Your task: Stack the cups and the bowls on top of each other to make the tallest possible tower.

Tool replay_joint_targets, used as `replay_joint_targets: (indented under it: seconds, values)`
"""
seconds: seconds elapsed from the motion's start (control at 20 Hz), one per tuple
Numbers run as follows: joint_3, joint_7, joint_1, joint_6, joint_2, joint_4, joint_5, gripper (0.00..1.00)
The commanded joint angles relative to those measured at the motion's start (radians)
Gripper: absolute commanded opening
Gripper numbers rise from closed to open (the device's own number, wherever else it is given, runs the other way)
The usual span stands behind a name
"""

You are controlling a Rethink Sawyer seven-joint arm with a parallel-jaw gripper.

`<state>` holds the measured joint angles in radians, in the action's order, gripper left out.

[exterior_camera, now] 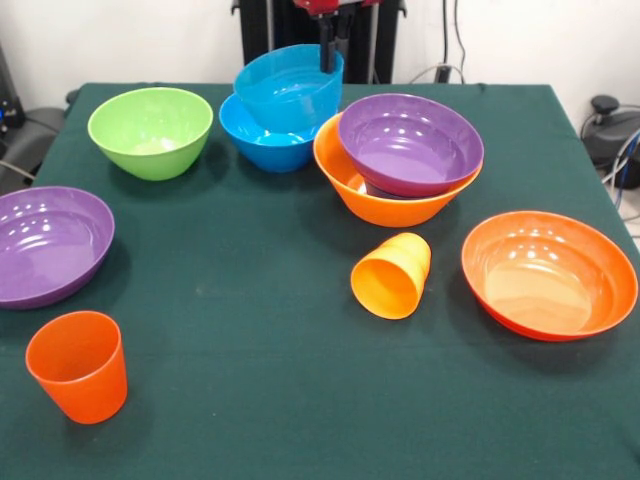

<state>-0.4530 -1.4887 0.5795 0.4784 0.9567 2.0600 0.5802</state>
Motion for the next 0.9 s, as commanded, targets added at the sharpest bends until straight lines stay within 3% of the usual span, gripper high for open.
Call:
replay_joint_targets:
  seconds: [0.05, 0.9]
  values:
    - [0.092, -0.195, -0.083, -0.056, -0.036, 0.025, 0.032, 0.00]
    - [0.110, -0.211, -0.151, 0.017, 0.019, 0.020, -0.039, 0.00]
